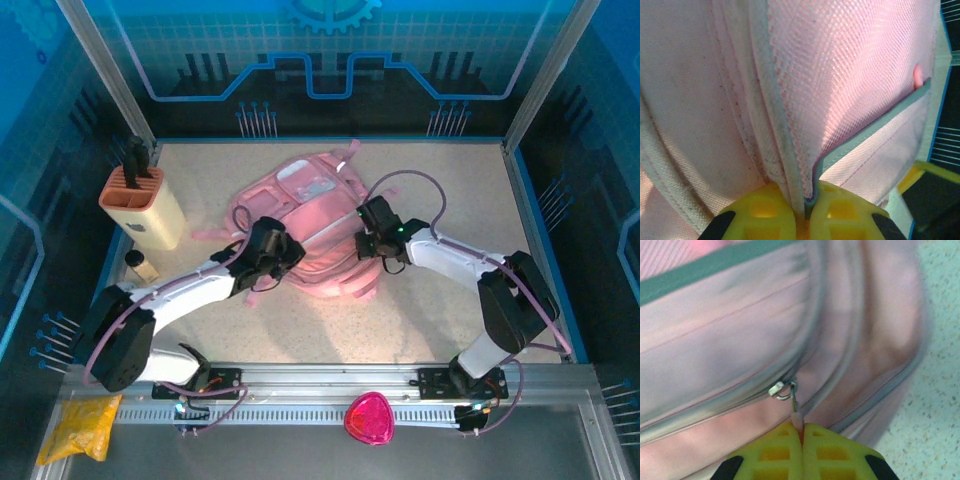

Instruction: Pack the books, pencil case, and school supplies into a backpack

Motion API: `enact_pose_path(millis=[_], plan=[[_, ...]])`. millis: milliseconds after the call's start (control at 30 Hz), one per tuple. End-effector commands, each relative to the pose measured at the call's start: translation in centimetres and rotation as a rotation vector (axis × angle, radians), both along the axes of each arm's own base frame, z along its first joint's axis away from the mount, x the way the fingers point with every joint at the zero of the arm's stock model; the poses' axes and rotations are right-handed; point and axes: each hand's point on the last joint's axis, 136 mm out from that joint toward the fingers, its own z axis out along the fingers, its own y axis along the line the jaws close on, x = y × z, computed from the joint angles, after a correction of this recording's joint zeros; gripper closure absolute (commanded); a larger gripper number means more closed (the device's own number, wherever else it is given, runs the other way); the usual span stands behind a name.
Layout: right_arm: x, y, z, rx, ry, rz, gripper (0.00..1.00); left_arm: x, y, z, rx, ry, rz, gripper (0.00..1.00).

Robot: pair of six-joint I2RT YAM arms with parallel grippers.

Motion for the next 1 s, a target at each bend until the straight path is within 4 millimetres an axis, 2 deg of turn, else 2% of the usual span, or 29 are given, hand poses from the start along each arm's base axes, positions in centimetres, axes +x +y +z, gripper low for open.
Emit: enact_pose_path(millis=[0, 100, 200, 267, 333, 400, 567, 633, 733, 867, 967], plan=[[2.2, -1.6, 1.6, -0.050, -0.067, -0.059, 1.00, -0.4, 5.6, -0.7, 0.140, 0.029, 0.039, 1.00], [1.9, 0.4, 1.5, 0.002, -0.062, 0.015, 1.00, -0.3, 9.0, -0.1, 0.233, 0.043, 0.072, 1.00], [0.9, 2.5, 1.4, 0.032, -0.053, 0.098, 1.00, 0.2, 9.5, 1.2, 0.211, 0.022, 0.055, 0.97], [0.4, 3.2, 1.3, 0.032, -0.053, 0.127, 1.00, 0.3, 9.0, 2.4, 0.178, 0.002, 0.049, 0.75], [0.0, 3.4, 1.2, 0.052, -0.042, 0.138, 1.00, 0.2, 7.8, 4.3, 0.131, -0.065, 0.047, 0.61], [-0.3, 3.6, 1.0, 0.067, -0.036, 0.148, 1.00, -0.1, 6.3, 5.6, 0.095, -0.123, 0.043, 0.57], [-0.1, 3.3, 0.1, 0.063, -0.024, 0.142, 1.00, 0.3, 0.5, 5.8, -0.023, -0.142, -0.021, 0.55], [0.2, 3.5, -0.1, 0.081, -0.017, 0.147, 1.00, 1.0, -2.0, 5.7, -0.057, -0.146, -0.050, 0.55], [0.7, 3.9, -0.1, 0.096, -0.038, 0.171, 1.00, 2.6, -4.7, 5.2, -0.068, -0.134, -0.078, 0.60], [1.4, 4.7, -0.4, 0.108, -0.053, 0.213, 1.00, 4.2, -6.0, 3.5, -0.055, -0.101, -0.073, 0.68], [1.8, 5.1, -0.9, 0.116, -0.042, 0.230, 1.00, 4.5, -5.8, 2.6, -0.023, -0.084, -0.058, 0.70]])
